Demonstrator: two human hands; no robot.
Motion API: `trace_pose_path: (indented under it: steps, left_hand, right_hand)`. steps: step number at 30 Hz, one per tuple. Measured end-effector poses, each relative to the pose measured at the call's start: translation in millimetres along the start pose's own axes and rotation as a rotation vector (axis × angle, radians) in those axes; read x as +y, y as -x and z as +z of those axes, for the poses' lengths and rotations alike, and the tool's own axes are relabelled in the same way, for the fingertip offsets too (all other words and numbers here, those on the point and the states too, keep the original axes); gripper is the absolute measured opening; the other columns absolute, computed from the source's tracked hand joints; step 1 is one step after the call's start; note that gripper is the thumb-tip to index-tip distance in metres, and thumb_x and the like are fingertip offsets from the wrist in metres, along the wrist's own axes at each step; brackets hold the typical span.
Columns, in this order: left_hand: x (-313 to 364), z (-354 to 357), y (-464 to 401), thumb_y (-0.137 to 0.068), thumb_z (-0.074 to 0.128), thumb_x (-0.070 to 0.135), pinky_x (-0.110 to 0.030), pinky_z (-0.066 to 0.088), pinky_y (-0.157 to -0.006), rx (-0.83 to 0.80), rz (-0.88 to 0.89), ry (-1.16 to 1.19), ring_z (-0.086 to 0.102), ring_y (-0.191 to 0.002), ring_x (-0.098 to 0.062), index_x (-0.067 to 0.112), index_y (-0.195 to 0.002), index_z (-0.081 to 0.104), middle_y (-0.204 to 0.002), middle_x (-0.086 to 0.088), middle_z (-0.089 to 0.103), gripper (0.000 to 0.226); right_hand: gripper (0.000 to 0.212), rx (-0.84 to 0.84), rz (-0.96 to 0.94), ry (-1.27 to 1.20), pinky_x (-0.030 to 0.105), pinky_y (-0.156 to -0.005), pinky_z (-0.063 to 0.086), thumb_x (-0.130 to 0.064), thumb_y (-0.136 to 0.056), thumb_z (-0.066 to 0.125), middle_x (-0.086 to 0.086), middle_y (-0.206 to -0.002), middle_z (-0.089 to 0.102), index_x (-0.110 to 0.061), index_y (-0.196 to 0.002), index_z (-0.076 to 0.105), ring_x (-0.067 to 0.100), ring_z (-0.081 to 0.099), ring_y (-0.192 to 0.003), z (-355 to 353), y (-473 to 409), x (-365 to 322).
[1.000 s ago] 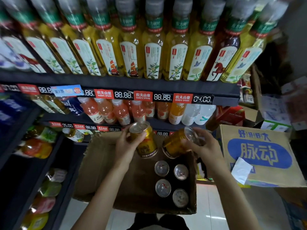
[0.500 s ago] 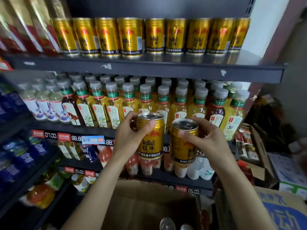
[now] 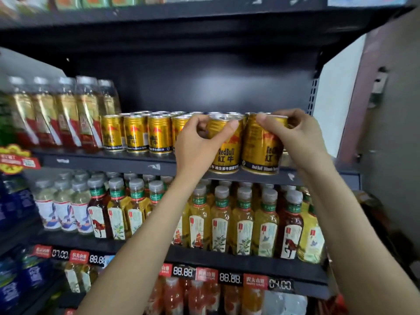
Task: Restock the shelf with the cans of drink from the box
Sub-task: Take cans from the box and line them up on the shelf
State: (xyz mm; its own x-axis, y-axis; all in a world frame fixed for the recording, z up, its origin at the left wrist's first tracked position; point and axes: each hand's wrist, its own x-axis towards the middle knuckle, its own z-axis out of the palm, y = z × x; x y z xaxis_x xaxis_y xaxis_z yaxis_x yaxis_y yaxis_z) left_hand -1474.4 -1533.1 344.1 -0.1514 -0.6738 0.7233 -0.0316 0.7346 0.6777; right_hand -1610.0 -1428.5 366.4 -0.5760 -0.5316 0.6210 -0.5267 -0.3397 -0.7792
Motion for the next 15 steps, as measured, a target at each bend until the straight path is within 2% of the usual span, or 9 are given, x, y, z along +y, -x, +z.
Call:
trace_pose_path:
  steps: [2, 4, 7, 11, 13, 15]
  left_hand:
    - [-0.6, 15.2, -11.2, -0.070, 0.067, 0.060, -0.012, 0.037, -0.066, 0.055, 0.019, -0.063, 0.048, -0.077, 0.006, 0.035, -0.084, 0.048, -0.083, 0.022, 0.051, 0.036]
    - [-6.0, 31.4, -19.3, -0.070, 0.067, 0.062, -0.014, 0.040, -0.069, 0.094, 0.020, -0.085, 0.050, -0.082, 0.001, 0.028, -0.094, 0.051, -0.092, 0.017, 0.053, 0.044]
    - [-19.5, 51.5, -24.8, -0.071, 0.066, 0.062, -0.023, 0.041, -0.082, 0.102, 0.000, -0.109, 0.050, -0.095, -0.005, 0.020, -0.109, 0.057, -0.104, 0.011, 0.056, 0.058]
    - [-34.7, 63.4, -30.0, -0.076, 0.060, 0.063, -0.021, 0.034, -0.083, 0.058, -0.053, -0.138, 0.053, -0.114, -0.017, 0.015, -0.121, 0.055, -0.124, -0.002, 0.057, 0.066]
    - [-38.2, 63.1, -33.2, -0.079, 0.055, 0.063, -0.025, 0.035, -0.088, -0.023, -0.065, -0.158, 0.049, -0.122, -0.021, 0.013, -0.129, 0.049, -0.132, -0.004, 0.053, 0.071]
    - [-41.9, 60.5, -32.9, -0.080, 0.055, 0.063, -0.030, 0.037, -0.094, -0.139, -0.040, -0.216, 0.044, -0.127, -0.022, 0.015, -0.138, 0.038, -0.138, -0.005, 0.046, 0.078]
  right_hand:
    - [0.061, 0.092, -0.023, 0.073, 0.028, -0.075, 0.054, -0.059, -0.059, 0.077, -0.001, -0.098, 0.065, -0.020, -0.102, 0.056, 0.012, 0.064, -0.091, 4.9, -19.2, 6.5]
    - [0.066, 0.162, -0.043, 0.151, 0.033, -0.084, 0.053, -0.063, -0.057, 0.075, -0.001, -0.102, 0.063, -0.020, -0.103, 0.055, 0.015, 0.062, -0.097, 10.2, -33.0, 14.7]
    - [0.071, 0.205, -0.069, 0.248, 0.028, -0.080, 0.049, -0.060, -0.062, 0.075, -0.003, -0.099, 0.058, -0.012, -0.110, 0.054, 0.015, 0.058, -0.095, 17.1, -43.7, 27.0]
    - [0.071, 0.191, -0.031, 0.322, 0.027, -0.073, 0.045, -0.059, -0.063, 0.075, -0.002, -0.097, 0.057, -0.009, -0.109, 0.054, 0.014, 0.055, -0.089, 23.3, -49.9, 45.7]
    - [0.069, 0.185, -0.022, 0.323, 0.024, -0.072, 0.043, -0.057, -0.064, 0.075, -0.001, -0.099, 0.059, -0.010, -0.109, 0.053, 0.014, 0.056, -0.090, 25.5, -50.6, 53.0]
    - [0.071, 0.162, -0.047, 0.321, 0.025, -0.078, 0.045, -0.057, -0.067, 0.073, 0.002, -0.109, 0.060, -0.009, -0.116, 0.051, 0.015, 0.056, -0.098, 25.0, -48.5, 58.0]
